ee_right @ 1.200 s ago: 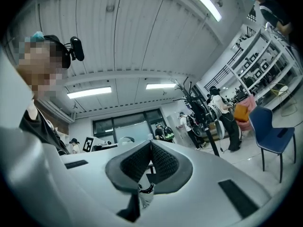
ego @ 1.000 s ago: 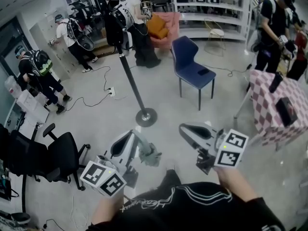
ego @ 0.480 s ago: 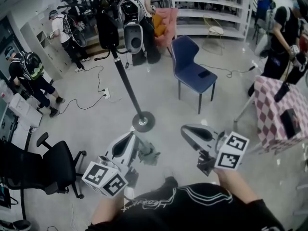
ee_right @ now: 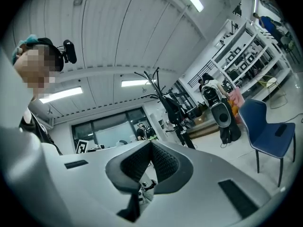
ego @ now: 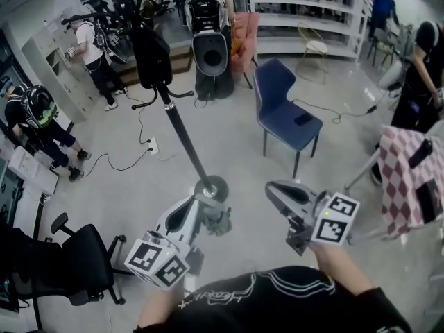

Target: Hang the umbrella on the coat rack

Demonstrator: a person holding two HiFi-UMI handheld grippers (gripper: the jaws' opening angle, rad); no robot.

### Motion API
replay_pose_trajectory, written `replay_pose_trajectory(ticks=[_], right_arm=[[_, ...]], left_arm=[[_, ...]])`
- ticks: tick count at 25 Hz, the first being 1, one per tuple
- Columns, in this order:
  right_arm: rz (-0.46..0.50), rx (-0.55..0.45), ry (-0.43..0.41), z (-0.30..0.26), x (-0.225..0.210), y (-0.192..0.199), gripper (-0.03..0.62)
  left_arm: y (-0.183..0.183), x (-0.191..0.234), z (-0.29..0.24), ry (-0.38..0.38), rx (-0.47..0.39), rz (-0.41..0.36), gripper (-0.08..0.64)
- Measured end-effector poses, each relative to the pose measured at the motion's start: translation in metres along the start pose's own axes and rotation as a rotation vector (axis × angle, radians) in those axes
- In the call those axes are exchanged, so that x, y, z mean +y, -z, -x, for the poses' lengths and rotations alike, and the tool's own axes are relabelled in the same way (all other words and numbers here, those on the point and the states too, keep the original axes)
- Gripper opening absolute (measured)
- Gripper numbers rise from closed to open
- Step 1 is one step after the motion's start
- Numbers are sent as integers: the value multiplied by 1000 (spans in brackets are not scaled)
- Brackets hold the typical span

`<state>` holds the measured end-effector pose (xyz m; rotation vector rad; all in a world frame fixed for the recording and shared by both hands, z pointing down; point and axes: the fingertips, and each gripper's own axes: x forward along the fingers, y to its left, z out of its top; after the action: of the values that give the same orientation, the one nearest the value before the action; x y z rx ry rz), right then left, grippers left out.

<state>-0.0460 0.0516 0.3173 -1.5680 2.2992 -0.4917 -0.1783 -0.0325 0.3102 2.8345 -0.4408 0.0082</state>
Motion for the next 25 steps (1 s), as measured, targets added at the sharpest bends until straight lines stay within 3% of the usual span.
replay_pose_trajectory(ticks=[8,12,17,25], right_arm=[[5,2,6,-36,-44,-28,12],[9,2,1,-49,-60,-25,12],[32,-10,-38,-61,-78,-40,12],[-11,18,-139,-100,-136,-78,12]], left_arm=[[-28,35,-46,0,-28,-29,-3],[-25,54,-63,-17,-14,-57,-3],[-30,66,-82,-38,-11,-57,-3],[-57,77,-131,-107,-9,-70,-3]])
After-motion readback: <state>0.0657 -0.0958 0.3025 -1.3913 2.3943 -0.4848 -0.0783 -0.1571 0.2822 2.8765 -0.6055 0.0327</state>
